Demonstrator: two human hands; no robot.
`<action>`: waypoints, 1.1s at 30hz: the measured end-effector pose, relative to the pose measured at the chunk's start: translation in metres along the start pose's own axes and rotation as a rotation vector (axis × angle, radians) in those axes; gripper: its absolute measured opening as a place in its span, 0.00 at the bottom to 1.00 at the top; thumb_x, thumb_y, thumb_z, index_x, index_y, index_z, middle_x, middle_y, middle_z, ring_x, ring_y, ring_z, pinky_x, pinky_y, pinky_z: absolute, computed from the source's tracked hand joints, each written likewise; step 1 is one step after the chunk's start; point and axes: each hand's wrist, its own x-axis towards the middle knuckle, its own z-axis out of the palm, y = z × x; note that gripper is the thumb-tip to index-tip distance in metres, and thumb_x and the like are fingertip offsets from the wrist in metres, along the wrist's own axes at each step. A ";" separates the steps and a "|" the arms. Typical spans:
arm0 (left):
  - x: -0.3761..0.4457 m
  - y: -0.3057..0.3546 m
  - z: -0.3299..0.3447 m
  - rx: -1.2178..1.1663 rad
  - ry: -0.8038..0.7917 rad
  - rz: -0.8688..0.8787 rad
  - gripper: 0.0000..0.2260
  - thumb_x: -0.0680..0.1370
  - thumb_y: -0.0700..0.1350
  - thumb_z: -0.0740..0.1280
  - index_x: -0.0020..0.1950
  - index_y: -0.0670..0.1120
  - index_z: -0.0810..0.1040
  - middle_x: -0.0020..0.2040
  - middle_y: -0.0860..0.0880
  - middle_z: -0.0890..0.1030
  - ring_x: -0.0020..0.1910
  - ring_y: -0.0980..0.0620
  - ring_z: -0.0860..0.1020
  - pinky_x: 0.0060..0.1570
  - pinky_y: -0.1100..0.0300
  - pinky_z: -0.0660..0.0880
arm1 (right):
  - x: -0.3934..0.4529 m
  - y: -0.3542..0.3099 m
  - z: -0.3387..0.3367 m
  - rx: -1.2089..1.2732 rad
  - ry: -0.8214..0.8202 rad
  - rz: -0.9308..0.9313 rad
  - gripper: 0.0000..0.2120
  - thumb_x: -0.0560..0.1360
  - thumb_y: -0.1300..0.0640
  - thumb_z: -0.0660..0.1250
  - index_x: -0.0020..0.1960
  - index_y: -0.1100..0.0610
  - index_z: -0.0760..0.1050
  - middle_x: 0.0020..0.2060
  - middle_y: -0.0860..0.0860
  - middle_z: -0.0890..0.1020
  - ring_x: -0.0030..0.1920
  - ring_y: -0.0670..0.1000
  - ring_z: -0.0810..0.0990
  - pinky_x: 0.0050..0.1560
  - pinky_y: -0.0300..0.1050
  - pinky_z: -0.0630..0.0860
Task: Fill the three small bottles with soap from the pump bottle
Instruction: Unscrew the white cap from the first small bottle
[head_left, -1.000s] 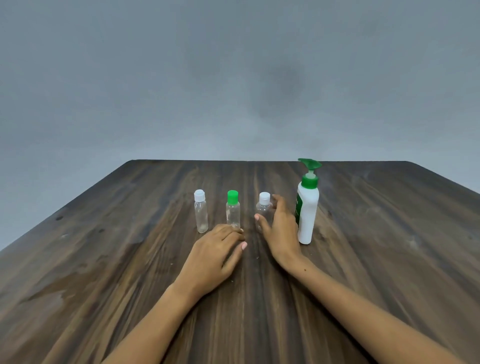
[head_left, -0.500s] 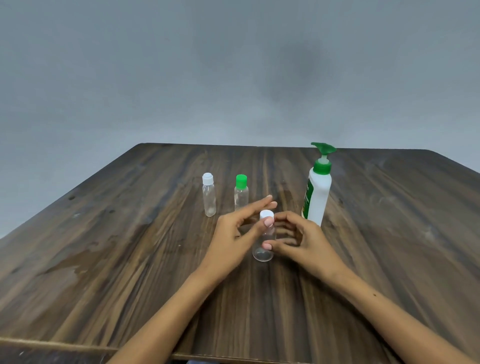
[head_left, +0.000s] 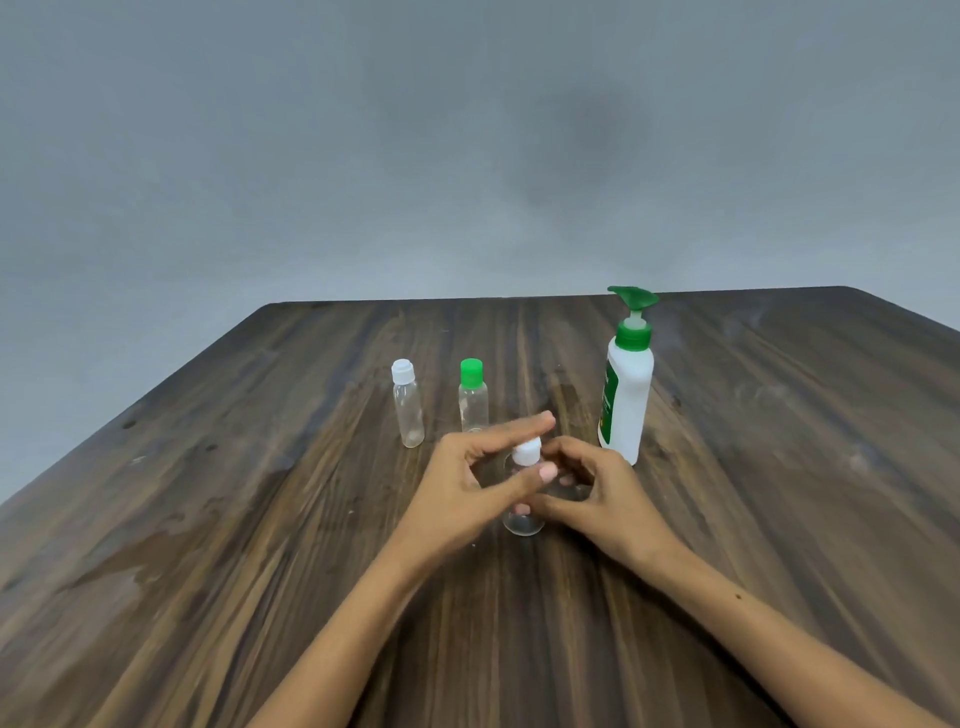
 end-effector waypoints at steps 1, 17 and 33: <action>0.000 -0.003 -0.002 -0.061 -0.063 -0.015 0.18 0.75 0.37 0.71 0.65 0.43 0.79 0.61 0.52 0.82 0.63 0.54 0.78 0.63 0.59 0.74 | 0.000 0.000 0.000 0.005 -0.006 0.005 0.16 0.66 0.56 0.79 0.53 0.53 0.81 0.45 0.42 0.84 0.47 0.40 0.81 0.47 0.32 0.73; 0.005 0.000 -0.001 -0.096 -0.121 -0.045 0.15 0.77 0.44 0.62 0.62 0.45 0.81 0.65 0.55 0.79 0.67 0.58 0.74 0.63 0.61 0.73 | -0.006 -0.003 0.009 0.009 0.030 0.013 0.22 0.63 0.47 0.78 0.55 0.48 0.77 0.46 0.38 0.82 0.49 0.41 0.80 0.46 0.33 0.74; 0.005 0.003 0.003 0.147 0.272 0.031 0.09 0.68 0.45 0.79 0.46 0.50 0.84 0.44 0.55 0.84 0.48 0.57 0.81 0.52 0.60 0.76 | -0.005 -0.002 0.009 -0.046 0.086 0.011 0.16 0.67 0.50 0.77 0.51 0.47 0.76 0.45 0.36 0.81 0.49 0.40 0.79 0.45 0.35 0.74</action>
